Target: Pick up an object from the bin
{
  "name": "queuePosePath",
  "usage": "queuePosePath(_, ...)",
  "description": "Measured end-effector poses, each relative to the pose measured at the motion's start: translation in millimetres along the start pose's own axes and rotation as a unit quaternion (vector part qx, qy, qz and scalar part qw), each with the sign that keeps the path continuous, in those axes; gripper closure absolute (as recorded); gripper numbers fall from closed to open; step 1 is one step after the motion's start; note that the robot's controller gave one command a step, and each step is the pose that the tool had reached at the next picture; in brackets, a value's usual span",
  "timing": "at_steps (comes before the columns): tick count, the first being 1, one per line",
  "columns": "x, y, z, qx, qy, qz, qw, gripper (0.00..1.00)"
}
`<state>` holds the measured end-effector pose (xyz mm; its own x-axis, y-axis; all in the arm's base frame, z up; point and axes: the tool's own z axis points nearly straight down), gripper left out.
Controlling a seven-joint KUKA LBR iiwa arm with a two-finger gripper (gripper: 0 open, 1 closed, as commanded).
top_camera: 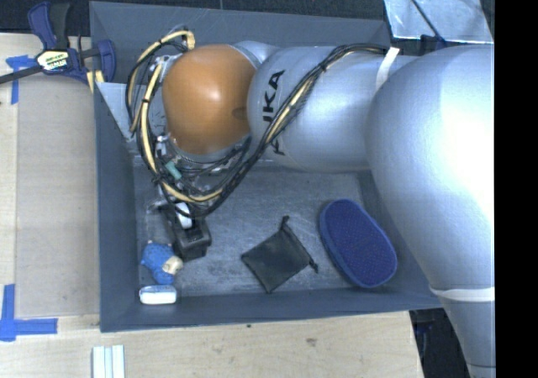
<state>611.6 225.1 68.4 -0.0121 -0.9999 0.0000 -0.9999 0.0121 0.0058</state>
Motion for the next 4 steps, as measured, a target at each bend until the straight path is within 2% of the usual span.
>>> queuePosePath(2, 1.9, 2, -17, 0.001, 0.0002, 0.002, 1.0, 1.0)
queuePosePath(3, 2.3, 2, -52, 0.003, -0.0009, 0.004, 1.0, 1.0)
queuePosePath(4, 2.5, 2, -102, 0.005, -0.0012, 0.005, 1.0, 1.0)
